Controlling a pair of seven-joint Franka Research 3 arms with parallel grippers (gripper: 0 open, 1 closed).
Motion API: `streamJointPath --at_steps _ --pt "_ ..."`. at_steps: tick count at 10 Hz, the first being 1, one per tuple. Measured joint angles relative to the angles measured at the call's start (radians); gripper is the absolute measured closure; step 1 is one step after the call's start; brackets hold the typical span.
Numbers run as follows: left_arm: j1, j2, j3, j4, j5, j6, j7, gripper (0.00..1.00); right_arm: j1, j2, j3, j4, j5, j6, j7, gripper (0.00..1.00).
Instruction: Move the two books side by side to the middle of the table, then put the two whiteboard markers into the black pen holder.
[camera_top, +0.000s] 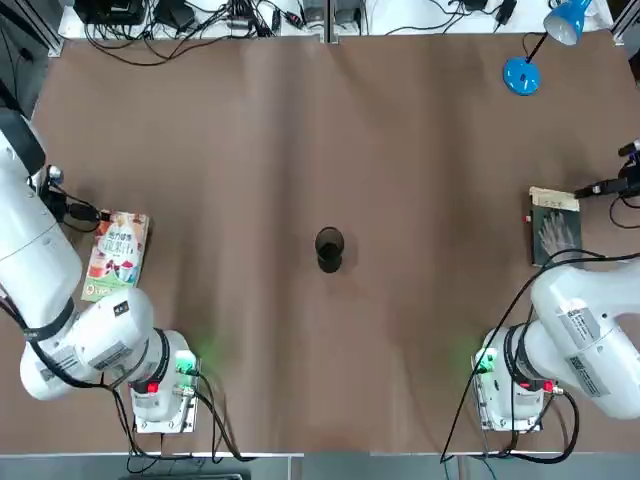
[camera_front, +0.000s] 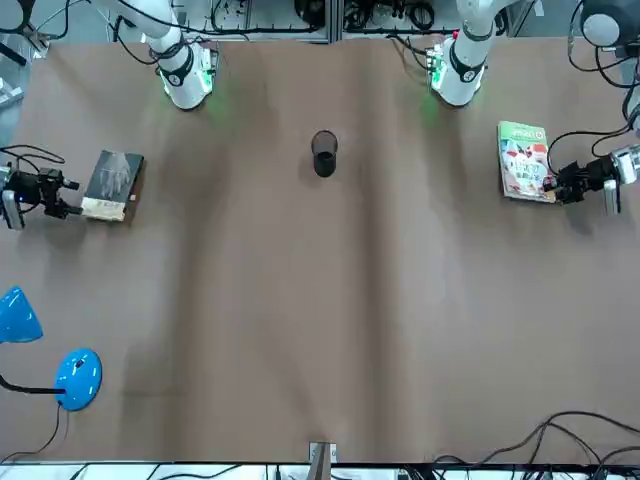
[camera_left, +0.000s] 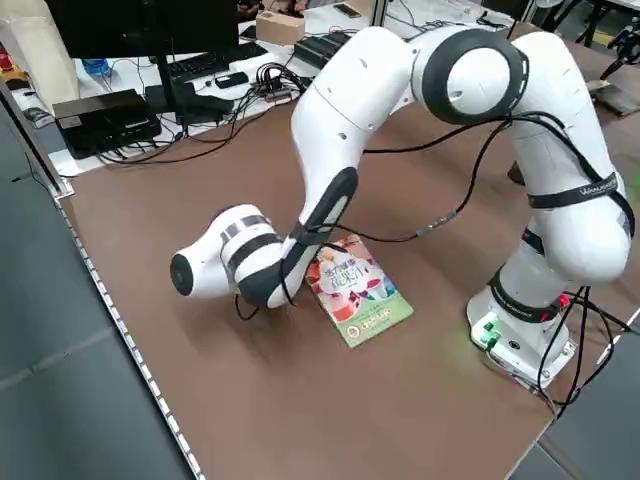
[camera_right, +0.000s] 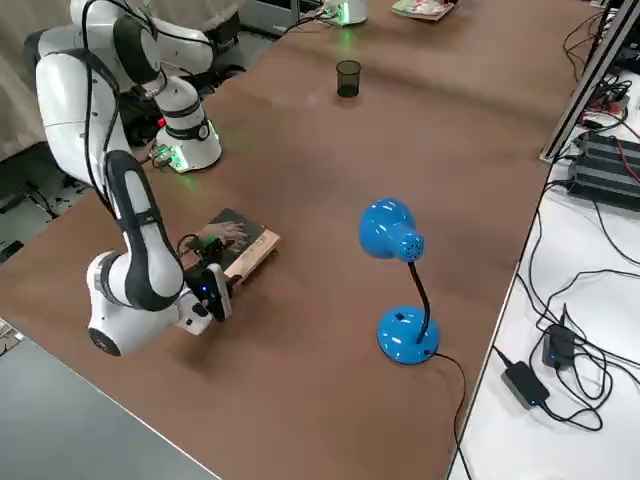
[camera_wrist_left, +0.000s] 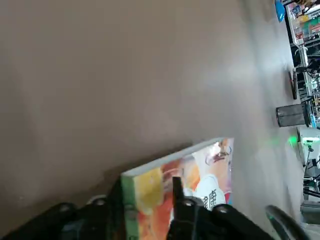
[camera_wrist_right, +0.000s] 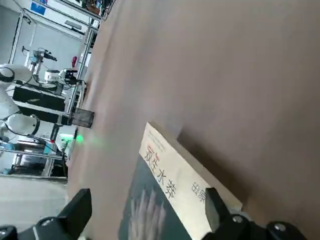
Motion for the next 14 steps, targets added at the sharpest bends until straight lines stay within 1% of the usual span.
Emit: streamJointPath --at_steps 1,2,3,5,6,7,8,9,11,12,13,14 --pt "0.011 0.0 0.001 0.002 -0.016 -0.021 0.0 0.78 0.0 0.0 0.004 0.005 0.0 -0.005 0.024 0.0" --pt "0.025 0.0 0.001 0.005 -0.027 -0.05 0.0 0.82 0.001 0.0 0.006 0.011 0.0 -0.005 0.044 0.0" --pt "0.035 0.0 0.001 0.01 -0.031 -0.071 0.001 0.84 0.003 0.0 0.007 0.03 0.0 -0.005 0.062 0.0" --pt "0.037 0.0 0.002 0.025 -0.05 -0.146 0.001 0.84 0.004 -0.001 0.007 0.093 0.001 -0.008 0.08 0.0" --pt "0.036 0.0 0.002 0.031 -0.067 -0.192 0.001 0.84 0.004 -0.001 0.007 0.114 0.001 -0.012 0.085 0.0" --pt "0.032 -0.003 0.002 0.035 -0.08 -0.226 -0.001 0.84 0.002 0.002 0.005 0.117 0.001 -0.012 0.086 0.0" --pt "0.028 -0.018 0.001 0.039 -0.084 -0.249 -0.028 0.84 -0.001 0.021 0.001 0.115 0.001 -0.011 0.081 0.0" --pt "0.021 -0.045 -0.001 0.045 -0.089 -0.272 -0.077 0.84 -0.009 0.056 -0.002 0.114 0.001 -0.007 0.063 0.0" --pt "-0.011 -0.114 -0.007 0.048 -0.102 -0.307 -0.177 0.84 -0.03 0.117 -0.003 0.118 0.005 -0.008 0.037 0.0" --pt "-0.025 -0.146 -0.024 0.048 -0.102 -0.312 -0.229 0.84 -0.035 0.118 -0.003 0.121 0.006 -0.01 0.037 0.0" --pt "-0.028 -0.175 -0.06 0.048 -0.106 -0.313 -0.285 0.84 -0.036 0.119 -0.003 0.12 0.007 -0.01 0.037 0.0" --pt "-0.033 -0.2 -0.1 0.048 -0.12 -0.314 -0.339 0.84 -0.035 0.119 -0.002 0.116 0.006 -0.017 0.037 0.04"
